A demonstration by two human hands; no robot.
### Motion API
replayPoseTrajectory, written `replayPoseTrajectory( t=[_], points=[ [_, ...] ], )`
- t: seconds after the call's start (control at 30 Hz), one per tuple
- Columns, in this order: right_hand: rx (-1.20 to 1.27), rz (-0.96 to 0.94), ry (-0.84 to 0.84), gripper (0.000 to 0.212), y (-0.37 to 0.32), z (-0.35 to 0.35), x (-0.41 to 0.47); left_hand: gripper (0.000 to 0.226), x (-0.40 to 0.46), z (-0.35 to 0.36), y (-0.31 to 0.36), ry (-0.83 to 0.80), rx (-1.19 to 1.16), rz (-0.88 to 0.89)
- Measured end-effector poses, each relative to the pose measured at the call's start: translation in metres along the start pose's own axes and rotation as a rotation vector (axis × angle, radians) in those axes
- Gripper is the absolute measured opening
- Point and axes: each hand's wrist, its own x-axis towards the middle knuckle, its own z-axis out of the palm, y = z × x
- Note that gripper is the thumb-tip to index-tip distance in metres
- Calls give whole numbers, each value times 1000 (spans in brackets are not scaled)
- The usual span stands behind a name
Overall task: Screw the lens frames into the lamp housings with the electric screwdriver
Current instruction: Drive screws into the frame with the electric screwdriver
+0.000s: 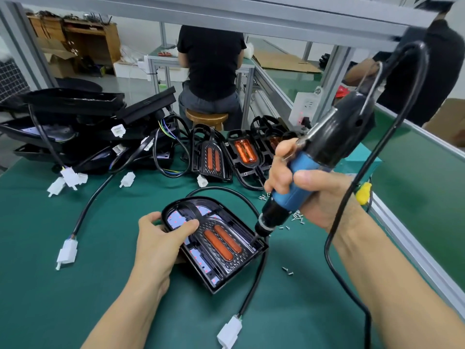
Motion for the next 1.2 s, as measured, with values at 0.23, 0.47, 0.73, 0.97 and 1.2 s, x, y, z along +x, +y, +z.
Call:
replayPoseTrajectory(
  t=[0.23, 0.47, 0.73, 0.97, 1.2],
  points=[
    [-45, -55, 175, 6, 0, -1, -6, 57, -1, 1, 5, -14, 12, -11],
    [-41, -52, 202, 8, -1, 1, -4, 51, -3, 3, 10, -16, 36, -41],
    [261, -321, 528, 19, -49, -15, -7, 47, -13, -12, 17, -61, 108, -79],
    [262, -432, 811, 10, -67, -47, -34, 63, -27, -14, 44, 30, 1011, 406],
    [213, -415, 847, 6, -52, -45, -46, 18, -45, 108, 54, -518, 1224, 1003]
  ],
)
